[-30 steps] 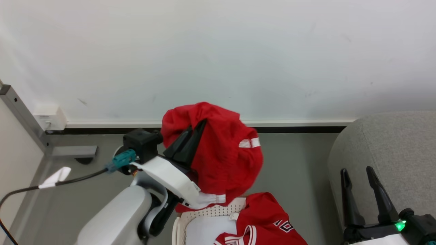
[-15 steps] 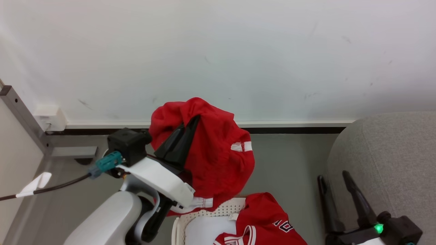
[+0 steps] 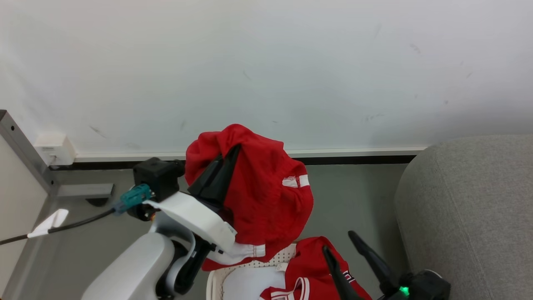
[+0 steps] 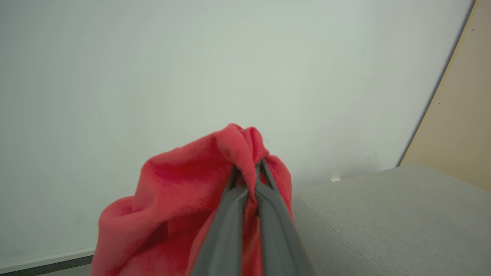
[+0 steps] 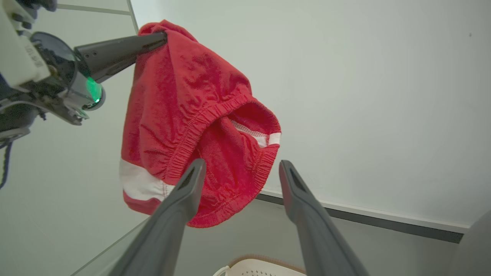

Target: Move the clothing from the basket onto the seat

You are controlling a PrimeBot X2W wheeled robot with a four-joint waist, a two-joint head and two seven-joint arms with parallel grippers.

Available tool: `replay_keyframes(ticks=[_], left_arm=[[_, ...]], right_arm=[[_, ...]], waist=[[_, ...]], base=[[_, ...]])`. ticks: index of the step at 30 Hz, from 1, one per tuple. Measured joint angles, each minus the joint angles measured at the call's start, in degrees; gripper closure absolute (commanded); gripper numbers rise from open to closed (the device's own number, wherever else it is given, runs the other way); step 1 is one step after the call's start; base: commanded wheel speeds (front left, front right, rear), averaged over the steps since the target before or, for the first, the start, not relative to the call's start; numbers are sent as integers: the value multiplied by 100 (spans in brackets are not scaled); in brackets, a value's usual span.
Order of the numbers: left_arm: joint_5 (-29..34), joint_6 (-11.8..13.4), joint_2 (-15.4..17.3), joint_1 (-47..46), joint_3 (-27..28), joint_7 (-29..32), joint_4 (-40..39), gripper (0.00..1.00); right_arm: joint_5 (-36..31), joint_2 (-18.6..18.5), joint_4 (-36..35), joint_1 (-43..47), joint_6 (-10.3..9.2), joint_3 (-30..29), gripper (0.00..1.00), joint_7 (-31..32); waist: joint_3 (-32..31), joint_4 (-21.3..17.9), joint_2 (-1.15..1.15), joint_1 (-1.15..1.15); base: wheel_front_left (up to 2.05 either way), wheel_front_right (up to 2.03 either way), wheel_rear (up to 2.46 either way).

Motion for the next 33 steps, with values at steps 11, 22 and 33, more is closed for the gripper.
replay_keyframes(ticks=[11,22,33], left_arm=[[-216,-260,-480,-233,-231,133,83,100],[-330,-366,-1001,-304,-755,413,-166,100],[-407,-356,-1072,-190,-924,520,-266,100]], right_arm=[[1139,-256,861,-996,1,1853,0,290],[1905,43,2013,-1616,1,2431,0,115],[2040,176,1886,-1892,1,2199,100,7]], waist=[[-37,281,0,1],[-117,886,0,1],[-163,1275,0,1]], base=[[0,0,0],[0,0,0],[0,0,0]])
